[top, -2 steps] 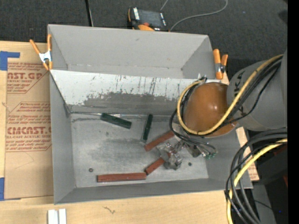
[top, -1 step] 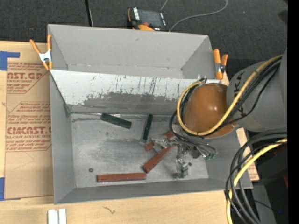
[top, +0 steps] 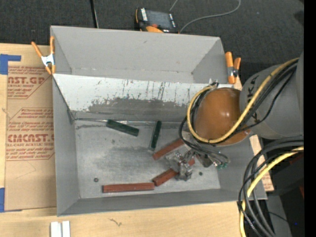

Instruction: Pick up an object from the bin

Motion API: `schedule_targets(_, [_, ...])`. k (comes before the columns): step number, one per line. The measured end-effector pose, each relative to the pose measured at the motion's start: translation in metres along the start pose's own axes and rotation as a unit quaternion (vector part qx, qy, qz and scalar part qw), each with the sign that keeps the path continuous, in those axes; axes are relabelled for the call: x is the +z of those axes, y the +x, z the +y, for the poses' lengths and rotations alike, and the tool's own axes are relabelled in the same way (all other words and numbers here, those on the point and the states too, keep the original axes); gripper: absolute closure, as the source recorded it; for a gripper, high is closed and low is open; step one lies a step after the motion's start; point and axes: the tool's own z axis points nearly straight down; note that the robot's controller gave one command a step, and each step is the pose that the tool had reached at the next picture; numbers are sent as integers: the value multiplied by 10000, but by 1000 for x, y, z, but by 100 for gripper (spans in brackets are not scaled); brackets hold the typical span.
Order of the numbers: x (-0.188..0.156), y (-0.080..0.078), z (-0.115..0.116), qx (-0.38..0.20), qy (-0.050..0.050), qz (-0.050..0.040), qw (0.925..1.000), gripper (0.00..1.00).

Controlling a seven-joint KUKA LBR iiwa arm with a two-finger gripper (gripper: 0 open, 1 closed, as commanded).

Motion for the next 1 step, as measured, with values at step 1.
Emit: schedule_targets(1, [-137,-11,8,-806,20,-23,9967,100])
